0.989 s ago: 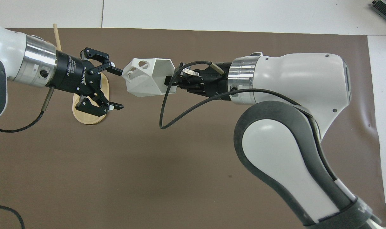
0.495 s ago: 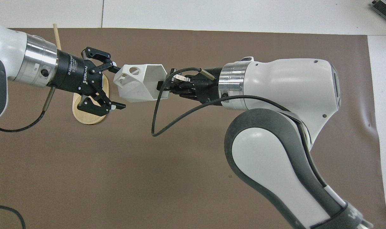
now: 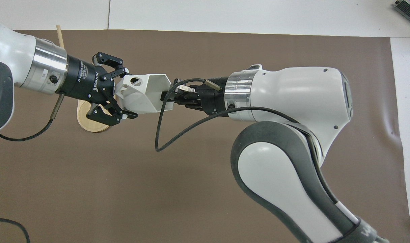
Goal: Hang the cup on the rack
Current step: 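Bring the cup to the left gripper and grasp it there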
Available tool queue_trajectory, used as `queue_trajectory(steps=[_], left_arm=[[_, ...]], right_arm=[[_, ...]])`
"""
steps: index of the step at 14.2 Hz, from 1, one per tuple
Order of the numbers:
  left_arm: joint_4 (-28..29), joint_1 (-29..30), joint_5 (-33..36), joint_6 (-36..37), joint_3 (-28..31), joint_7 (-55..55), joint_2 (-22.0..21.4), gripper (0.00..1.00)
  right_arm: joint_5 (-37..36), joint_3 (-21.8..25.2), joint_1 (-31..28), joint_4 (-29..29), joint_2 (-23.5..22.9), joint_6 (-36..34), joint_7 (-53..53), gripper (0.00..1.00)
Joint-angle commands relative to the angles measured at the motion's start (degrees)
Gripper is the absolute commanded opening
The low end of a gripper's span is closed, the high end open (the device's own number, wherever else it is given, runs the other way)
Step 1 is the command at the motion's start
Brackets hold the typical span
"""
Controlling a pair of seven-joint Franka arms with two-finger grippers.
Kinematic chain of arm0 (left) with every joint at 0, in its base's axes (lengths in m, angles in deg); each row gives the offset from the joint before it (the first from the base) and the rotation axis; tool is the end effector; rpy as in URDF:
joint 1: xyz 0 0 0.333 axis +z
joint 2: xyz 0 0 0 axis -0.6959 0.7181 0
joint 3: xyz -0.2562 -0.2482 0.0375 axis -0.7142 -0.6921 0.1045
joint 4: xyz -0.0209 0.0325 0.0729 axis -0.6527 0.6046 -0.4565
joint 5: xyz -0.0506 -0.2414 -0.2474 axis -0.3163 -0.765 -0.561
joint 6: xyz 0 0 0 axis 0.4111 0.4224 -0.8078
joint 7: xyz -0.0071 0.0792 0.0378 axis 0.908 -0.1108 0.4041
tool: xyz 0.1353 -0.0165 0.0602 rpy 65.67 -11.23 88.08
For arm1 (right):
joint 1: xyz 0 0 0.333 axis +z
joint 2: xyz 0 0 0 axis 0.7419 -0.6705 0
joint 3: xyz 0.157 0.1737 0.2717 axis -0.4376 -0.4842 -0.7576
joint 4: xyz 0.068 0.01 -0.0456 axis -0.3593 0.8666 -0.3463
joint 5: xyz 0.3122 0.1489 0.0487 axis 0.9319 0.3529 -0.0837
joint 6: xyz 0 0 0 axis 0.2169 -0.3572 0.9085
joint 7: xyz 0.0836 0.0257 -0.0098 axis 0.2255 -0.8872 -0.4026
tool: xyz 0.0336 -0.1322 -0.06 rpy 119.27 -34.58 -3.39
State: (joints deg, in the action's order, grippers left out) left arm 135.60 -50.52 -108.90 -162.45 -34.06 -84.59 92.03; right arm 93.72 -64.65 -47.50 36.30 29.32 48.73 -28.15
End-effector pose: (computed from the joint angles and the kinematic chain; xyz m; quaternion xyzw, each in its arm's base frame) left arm 0.5380 -0.2096 0.5964 0.6473 0.6800 -0.2875 0.1897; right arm 0.5416 0.3503 0.5956 -0.8826 0.0994 -0.0342 0.4583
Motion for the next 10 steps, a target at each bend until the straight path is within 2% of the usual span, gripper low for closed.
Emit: queue_trajectory(steps=[1, 2, 3, 4, 5, 7, 8, 10], left_arm=[[-0.6, -0.2, -0.6, 1.4, 0.1, -1.4, -0.1, 1.0], [-0.5, -0.1, -0.6, 1.4, 0.2, -1.4, -0.2, 1.0], [-0.5, 0.0, -0.6, 1.4, 0.1, -1.5, -0.2, 0.91], [-0.5, 0.1, -0.6, 1.4, 0.2, -1.6, -0.3, 0.7], [-0.5, 0.4, -0.6, 1.4, 0.2, -1.6, -0.5, 0.44], [-0.4, 0.5, -0.6, 1.3, 0.3, -2.3, -1.0, 0.09], [-0.4, 0.5, -0.6, 1.3, 0.4, -2.4, -1.3, 0.0], [-0.4, 0.6, -0.5, 1.3, 0.6, -2.3, -1.9, 0.0]], right_arm=[[1.4, -1.3, -0.7, 0.6, 0.2, 0.8, 0.4, 0.0], [1.4, -1.3, -0.7, 0.6, 0.2, 0.8, 0.4, 0.0], [1.4, -1.3, -0.7, 0.6, 0.2, 0.9, 0.4, 0.0], [1.4, -1.3, -0.7, 0.6, 0.2, 0.8, 0.5, 0.0], [1.4, -1.3, -0.7, 0.7, 0.3, 0.8, 0.5, 0.0], [1.4, -1.3, -0.7, 0.7, 0.2, 0.8, 0.6, 0.0], [1.4, -1.3, -0.7, 0.7, 0.2, 0.8, 0.7, 0.0], [1.3, -1.3, -0.7, 0.6, 0.2, 0.8, 2.0, 0.0]])
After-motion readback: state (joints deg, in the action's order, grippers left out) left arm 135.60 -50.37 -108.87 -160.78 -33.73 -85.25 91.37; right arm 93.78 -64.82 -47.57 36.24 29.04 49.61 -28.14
